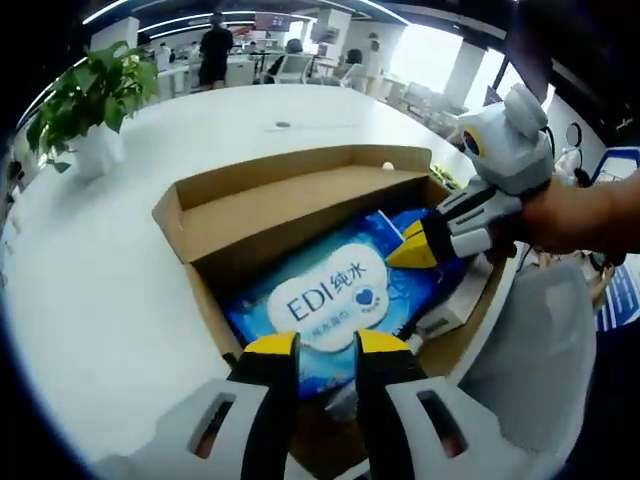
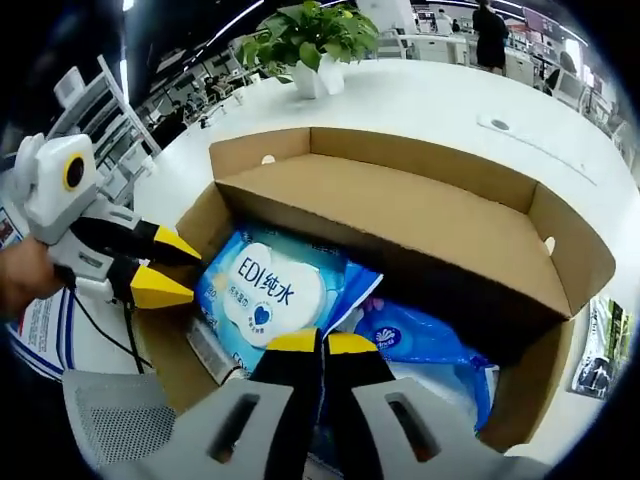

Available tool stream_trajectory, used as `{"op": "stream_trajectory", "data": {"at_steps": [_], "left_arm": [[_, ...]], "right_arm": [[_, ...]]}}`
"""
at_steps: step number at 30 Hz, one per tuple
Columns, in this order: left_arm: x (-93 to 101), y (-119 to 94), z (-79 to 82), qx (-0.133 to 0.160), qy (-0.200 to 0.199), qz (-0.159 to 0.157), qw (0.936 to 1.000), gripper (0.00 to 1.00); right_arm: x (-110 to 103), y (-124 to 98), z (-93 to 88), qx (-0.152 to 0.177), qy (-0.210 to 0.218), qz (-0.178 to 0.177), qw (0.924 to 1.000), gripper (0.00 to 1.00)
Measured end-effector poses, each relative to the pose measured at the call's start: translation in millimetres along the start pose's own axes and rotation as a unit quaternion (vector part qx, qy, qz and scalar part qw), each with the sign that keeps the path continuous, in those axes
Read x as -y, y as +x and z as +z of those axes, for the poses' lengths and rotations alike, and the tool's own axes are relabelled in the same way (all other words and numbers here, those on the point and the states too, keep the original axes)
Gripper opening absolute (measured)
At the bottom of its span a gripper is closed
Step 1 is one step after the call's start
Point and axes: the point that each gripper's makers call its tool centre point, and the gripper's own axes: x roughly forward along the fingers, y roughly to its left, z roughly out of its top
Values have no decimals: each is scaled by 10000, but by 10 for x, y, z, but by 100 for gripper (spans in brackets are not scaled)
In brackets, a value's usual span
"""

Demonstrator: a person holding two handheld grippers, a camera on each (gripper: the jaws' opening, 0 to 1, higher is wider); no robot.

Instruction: Operate the shoe box by opening the lid, removing the specified soft item, and placing it in the target area until the item is outside and the box remains undamaged.

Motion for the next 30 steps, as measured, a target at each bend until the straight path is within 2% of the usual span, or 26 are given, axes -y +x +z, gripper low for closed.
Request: {"op": "stream_trajectory", "data": {"at_steps": [6, 9, 19, 24, 26, 30], "left_arm": [[11, 36, -9, -32, -9, 6, 10000, 19], [-49, 72, -70, -213, -12, 140, 9997, 19], [-100, 195, -43, -426, -5, 211, 9989, 19], [-85, 271, -46, -599, -42, 163, 9981, 19], [-40, 316, -104, -813, -76, 60, 9966, 20], [-77, 392, -124, -931, -50, 166, 9955, 21]], "right_arm": [[49, -136, 17, 49, 112, 4, 9999, 0], [92, -185, 8, 66, 80, -56, 9999, 0], [198, -311, 4, 122, -81, -203, 9997, 0], [257, -354, -16, 136, -44, -218, 9997, 0], [265, -364, -24, 145, -45, -221, 9996, 0], [290, -369, -50, 141, -12, -219, 9997, 0]]}}
